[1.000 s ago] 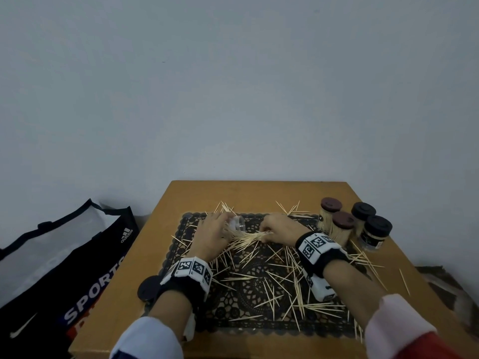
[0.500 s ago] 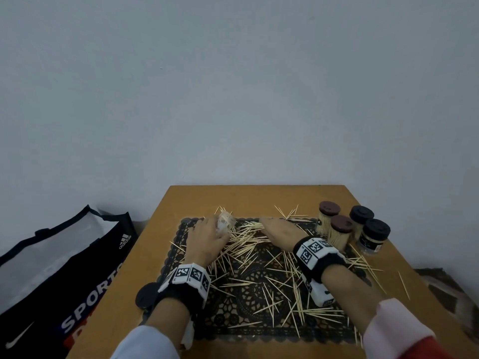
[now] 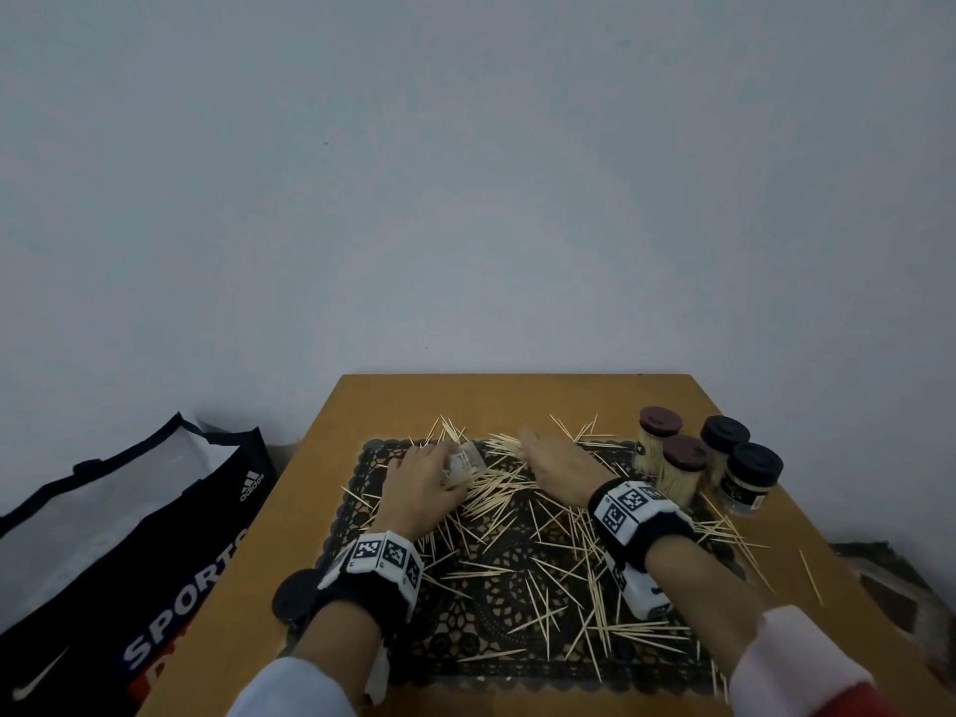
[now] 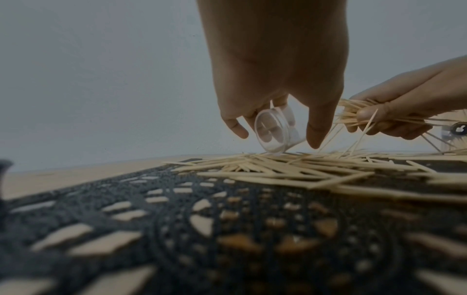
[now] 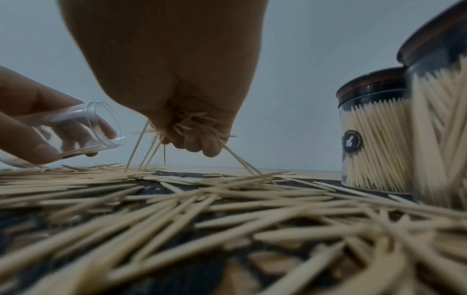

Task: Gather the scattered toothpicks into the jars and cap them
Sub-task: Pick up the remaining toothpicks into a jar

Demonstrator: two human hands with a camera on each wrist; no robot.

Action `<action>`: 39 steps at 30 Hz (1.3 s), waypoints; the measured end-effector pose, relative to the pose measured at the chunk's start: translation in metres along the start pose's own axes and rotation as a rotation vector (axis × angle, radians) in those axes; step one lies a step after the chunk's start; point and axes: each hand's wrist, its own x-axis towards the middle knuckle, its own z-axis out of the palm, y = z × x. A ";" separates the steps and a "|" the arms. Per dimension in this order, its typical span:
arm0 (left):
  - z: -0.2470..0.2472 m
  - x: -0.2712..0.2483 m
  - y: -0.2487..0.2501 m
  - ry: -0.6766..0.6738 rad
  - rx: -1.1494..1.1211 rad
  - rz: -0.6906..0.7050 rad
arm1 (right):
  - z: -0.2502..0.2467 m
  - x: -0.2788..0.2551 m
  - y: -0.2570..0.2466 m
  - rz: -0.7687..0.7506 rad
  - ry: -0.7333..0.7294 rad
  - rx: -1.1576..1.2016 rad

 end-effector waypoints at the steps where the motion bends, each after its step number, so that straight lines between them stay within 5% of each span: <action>1: 0.000 0.000 0.000 -0.006 0.000 0.000 | 0.000 0.001 -0.001 -0.008 0.011 0.024; 16: -0.002 -0.002 0.008 -0.015 -0.177 0.114 | -0.006 -0.002 -0.011 -0.090 -0.005 0.051; 39: -0.003 0.000 0.007 -0.023 -0.058 0.126 | -0.005 -0.003 -0.008 -0.081 -0.062 -0.019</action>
